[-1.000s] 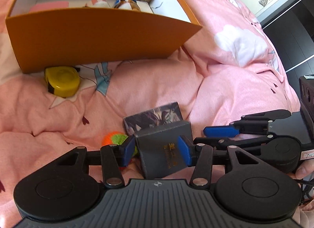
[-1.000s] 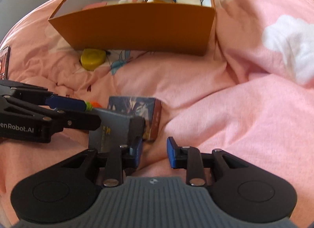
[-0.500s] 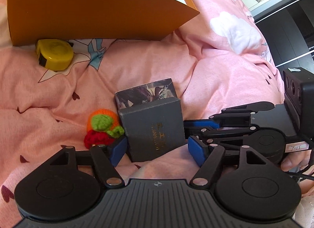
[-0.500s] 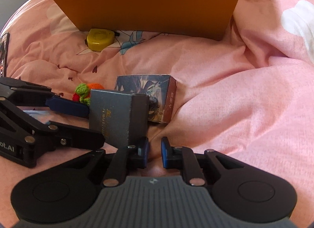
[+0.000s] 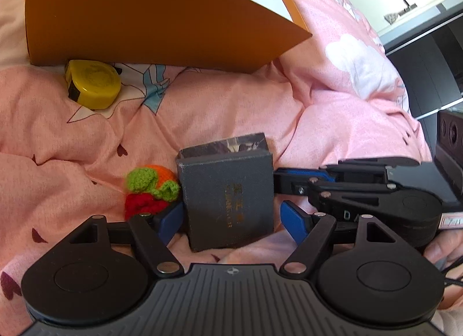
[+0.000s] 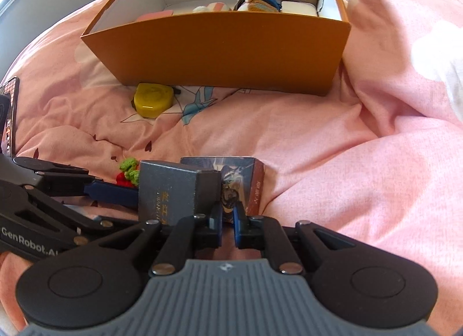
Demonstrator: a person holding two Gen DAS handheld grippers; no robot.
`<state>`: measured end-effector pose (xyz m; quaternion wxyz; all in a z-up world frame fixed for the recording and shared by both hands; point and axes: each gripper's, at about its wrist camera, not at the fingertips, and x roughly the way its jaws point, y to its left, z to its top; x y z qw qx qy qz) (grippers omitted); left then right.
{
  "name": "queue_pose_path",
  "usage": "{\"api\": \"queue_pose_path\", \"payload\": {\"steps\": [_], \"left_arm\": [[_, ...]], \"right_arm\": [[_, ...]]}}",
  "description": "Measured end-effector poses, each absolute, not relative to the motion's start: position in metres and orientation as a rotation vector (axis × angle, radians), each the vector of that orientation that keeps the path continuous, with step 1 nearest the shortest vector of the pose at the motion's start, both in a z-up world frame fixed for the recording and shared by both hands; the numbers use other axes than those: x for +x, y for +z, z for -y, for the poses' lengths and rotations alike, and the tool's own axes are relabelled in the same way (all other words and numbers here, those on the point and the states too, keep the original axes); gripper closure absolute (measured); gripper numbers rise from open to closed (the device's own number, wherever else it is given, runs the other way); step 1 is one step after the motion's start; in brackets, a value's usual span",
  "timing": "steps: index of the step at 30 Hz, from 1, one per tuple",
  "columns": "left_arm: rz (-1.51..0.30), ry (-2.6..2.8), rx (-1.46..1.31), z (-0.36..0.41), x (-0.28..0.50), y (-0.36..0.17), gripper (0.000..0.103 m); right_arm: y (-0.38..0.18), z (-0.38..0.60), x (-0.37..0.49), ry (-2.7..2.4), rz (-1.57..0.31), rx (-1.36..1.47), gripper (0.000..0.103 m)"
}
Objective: Organize objects
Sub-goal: 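Grasp the dark grey gift box with the left gripper and lift it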
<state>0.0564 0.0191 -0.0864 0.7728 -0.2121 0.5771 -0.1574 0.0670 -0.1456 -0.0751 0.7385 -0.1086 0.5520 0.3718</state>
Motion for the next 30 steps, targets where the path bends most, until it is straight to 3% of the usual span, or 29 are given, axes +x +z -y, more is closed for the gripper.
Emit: {"api": "queue_pose_path", "payload": {"steps": [8,23,30], "left_arm": [[-1.272,-0.269,-0.418,-0.006,0.067,-0.089,0.015],[-1.338,-0.252,-0.250,0.029,0.077,-0.099,0.009],[-1.346,-0.251,-0.171,0.040,0.078,-0.099,0.010]], "right_arm": [[-0.078,0.157,0.069,0.772,-1.241,-0.278,0.084],[-0.078,0.187,0.088,0.727,-1.283,-0.211,0.083],[-0.079,0.191,0.094,0.694,-1.300,-0.200,0.087]]}}
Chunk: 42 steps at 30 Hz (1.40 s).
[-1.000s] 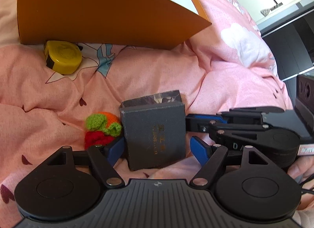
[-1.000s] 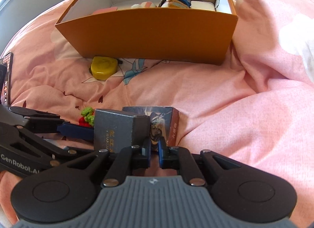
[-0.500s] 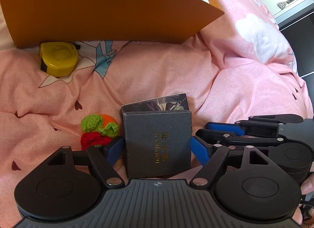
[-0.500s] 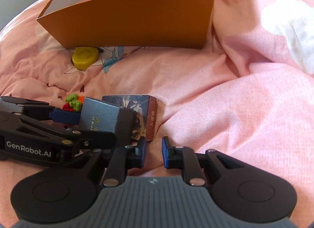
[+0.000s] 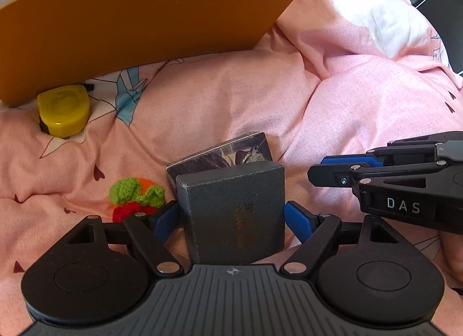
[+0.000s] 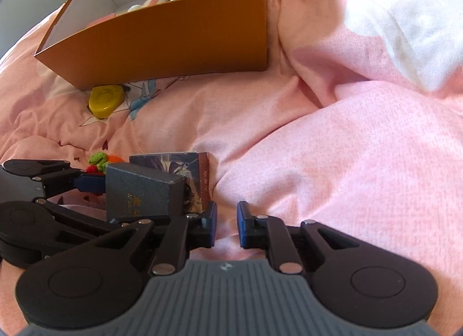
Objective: Organize objects
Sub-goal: 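Grasp the dark grey gift box with the left gripper and lift it, then grasp the small brown card box with the right gripper while the left holds the grey box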
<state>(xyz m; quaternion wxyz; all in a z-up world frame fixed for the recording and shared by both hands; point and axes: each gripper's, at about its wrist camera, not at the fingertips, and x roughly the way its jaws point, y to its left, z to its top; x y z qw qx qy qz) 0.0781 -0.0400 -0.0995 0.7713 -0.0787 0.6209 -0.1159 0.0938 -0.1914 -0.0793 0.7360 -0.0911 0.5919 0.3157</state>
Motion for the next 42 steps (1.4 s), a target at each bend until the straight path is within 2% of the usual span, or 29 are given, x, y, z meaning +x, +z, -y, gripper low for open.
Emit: {"api": "queue_pose_path", "payload": {"steps": [1,3,6,9,12,21,25,27,36,42], "left_arm": [[-1.346,-0.260,-0.185,0.039,0.078,-0.100,0.013],[-1.334,-0.262,-0.198,0.035,0.076,-0.097,0.014],[-1.309,-0.274,-0.247,0.023,0.072,-0.088,0.039],[-1.283,-0.280,-0.290,0.009,0.070,-0.078,0.050],[-1.268,-0.274,-0.284,0.004,0.069,-0.075,0.052],[-1.254,-0.387,-0.312,0.003,0.065,-0.070,0.062],[-1.287,-0.423,-0.428,0.005,0.070,-0.086,0.062],[-1.304,-0.414,-0.462,0.008,0.072,-0.094,0.065],[-1.198,-0.333,-0.421,-0.016,0.067,-0.062,0.066],[-1.184,-0.266,-0.420,-0.039,0.071,-0.060,0.065]], "right_arm": [[-0.079,0.193,0.095,0.697,-1.304,-0.185,0.086],[-0.079,0.194,0.096,0.725,-1.308,-0.149,0.074],[-0.074,0.190,0.096,0.748,-1.288,-0.151,0.071],[-0.072,0.184,0.098,0.761,-1.274,-0.162,0.067],[-0.074,0.177,0.103,0.786,-1.279,-0.161,0.063],[-0.080,0.181,0.109,0.758,-1.316,-0.128,0.064],[-0.082,0.182,0.109,0.755,-1.319,-0.142,0.065],[-0.084,0.180,0.109,0.758,-1.323,-0.154,0.065],[-0.081,0.175,0.114,0.835,-1.329,-0.120,0.064],[-0.092,0.153,0.117,0.867,-1.358,-0.160,0.063]]}}
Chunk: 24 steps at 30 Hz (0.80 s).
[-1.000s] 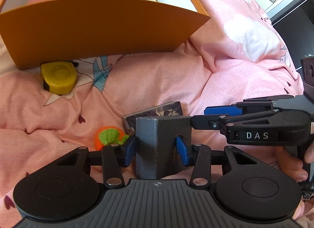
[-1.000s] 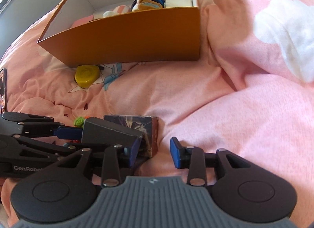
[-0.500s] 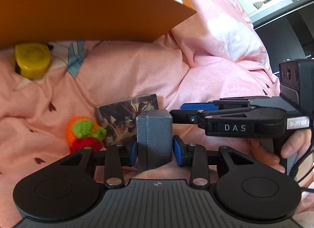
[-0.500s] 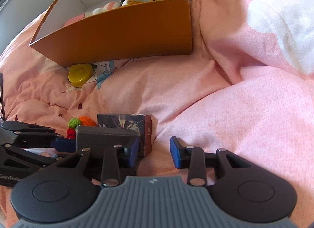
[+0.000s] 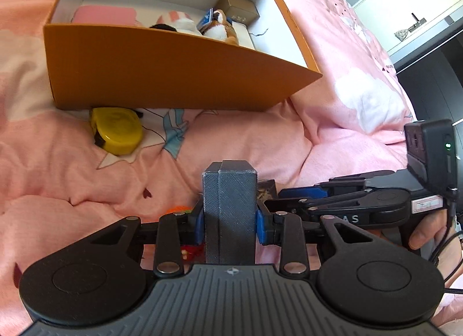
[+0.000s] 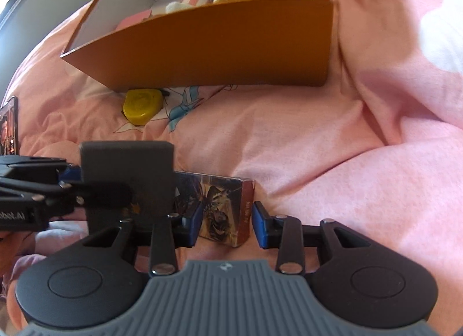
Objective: Organize objects
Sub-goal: 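Grasp the small brown card box with the right gripper while the left holds the grey box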
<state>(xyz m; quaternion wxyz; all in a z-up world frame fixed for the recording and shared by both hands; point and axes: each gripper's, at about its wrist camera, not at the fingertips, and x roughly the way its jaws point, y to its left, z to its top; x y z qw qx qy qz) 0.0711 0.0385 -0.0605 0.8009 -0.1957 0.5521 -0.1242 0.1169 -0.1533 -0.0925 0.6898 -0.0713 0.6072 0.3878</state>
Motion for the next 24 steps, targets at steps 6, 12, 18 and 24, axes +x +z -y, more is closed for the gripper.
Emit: {"api": "queue_pose_path", "payload": {"steps": [6,12,18,24], "left_arm": [[-1.197,-0.211,-0.423,-0.049,0.074,-0.068,0.065],[-1.255,-0.213,-0.470,-0.057,0.073,-0.082,0.062],[-1.287,-0.179,-0.501,-0.063,0.074,-0.086,0.057],[-1.285,-0.174,-0.581,-0.073,0.071,-0.088,0.061]], "right_arm": [[-0.116,0.147,0.125,0.850,-1.434,-0.135,0.049],[-0.129,0.145,0.129,0.859,-1.479,-0.063,0.041],[-0.121,0.152,0.129,0.864,-1.467,-0.007,0.063],[-0.097,0.149,0.117,0.893,-1.387,-0.043,0.073]]}}
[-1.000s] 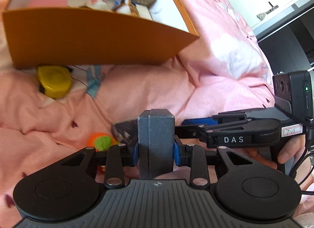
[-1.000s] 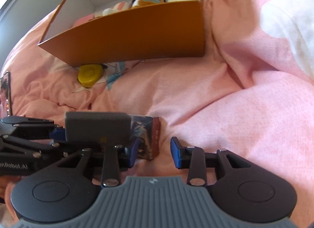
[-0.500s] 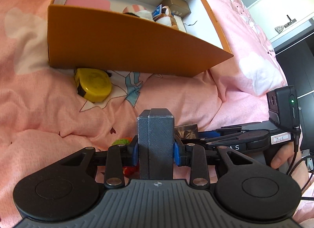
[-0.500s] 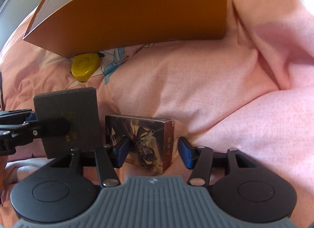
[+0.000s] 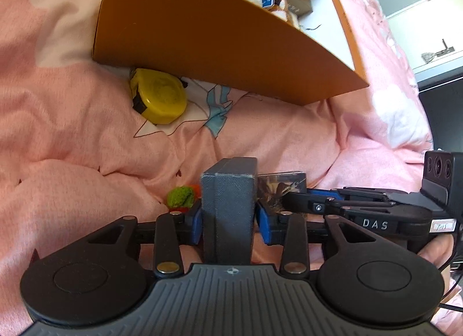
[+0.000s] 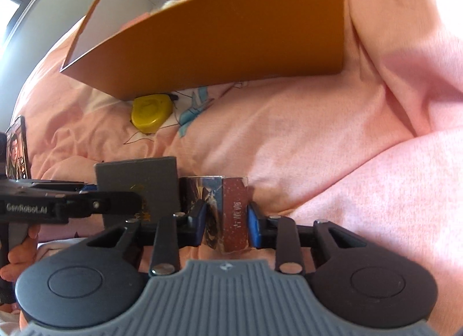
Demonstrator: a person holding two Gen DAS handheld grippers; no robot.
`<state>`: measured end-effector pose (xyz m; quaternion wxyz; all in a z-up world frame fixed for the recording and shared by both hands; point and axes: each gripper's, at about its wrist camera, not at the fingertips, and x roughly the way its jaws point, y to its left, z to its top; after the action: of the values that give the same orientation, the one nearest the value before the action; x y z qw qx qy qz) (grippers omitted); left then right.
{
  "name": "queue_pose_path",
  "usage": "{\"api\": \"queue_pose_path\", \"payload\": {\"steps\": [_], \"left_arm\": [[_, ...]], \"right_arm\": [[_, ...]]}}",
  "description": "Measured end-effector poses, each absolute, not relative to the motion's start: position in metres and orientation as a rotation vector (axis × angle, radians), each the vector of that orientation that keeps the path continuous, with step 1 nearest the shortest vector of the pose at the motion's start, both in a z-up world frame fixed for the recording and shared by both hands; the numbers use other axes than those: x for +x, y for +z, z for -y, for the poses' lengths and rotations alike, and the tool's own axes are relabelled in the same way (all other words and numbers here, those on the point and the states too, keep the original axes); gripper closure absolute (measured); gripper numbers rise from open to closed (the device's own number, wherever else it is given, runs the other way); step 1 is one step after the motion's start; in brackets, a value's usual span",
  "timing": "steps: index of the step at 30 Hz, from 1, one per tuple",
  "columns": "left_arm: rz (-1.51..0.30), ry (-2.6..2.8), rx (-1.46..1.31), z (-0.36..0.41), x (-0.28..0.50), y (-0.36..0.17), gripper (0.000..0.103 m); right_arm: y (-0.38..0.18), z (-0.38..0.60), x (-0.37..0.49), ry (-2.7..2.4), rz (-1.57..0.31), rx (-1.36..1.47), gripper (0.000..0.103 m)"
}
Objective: Organize objects
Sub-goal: 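Grasp the small brown card box with the right gripper while the left holds the grey box, then carry both boxes over the orange box and lower them inside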
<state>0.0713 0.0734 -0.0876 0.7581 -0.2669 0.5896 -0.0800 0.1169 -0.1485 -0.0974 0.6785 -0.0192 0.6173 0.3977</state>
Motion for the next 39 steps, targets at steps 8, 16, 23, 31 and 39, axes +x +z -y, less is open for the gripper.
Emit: {"api": "queue_pose_path", "payload": {"steps": [8,16,23,31,39], "left_arm": [[-1.200,-0.211,-0.570,-0.075,0.071,-0.067,0.065],[-1.096,-0.243,-0.572,-0.081,0.080,-0.027,0.065],[-0.976,-0.266,-0.510,-0.092,0.105,0.020,0.065],[-0.881,-0.194,-0.432,-0.115,0.162,0.051,0.065],[-0.893,-0.104,-0.420,-0.131,0.214,0.028,0.065]], "right_arm": [[-0.062,0.142,0.110,0.938,-1.304,-0.092,0.079],[-0.020,0.145,0.123,0.924,-1.200,-0.123,0.079],[0.032,0.147,0.149,0.948,-1.082,-0.067,0.079],[0.067,0.121,0.204,0.955,-0.986,0.031,0.080],[0.052,0.066,0.263,0.848,-0.955,0.141,0.080]]}}
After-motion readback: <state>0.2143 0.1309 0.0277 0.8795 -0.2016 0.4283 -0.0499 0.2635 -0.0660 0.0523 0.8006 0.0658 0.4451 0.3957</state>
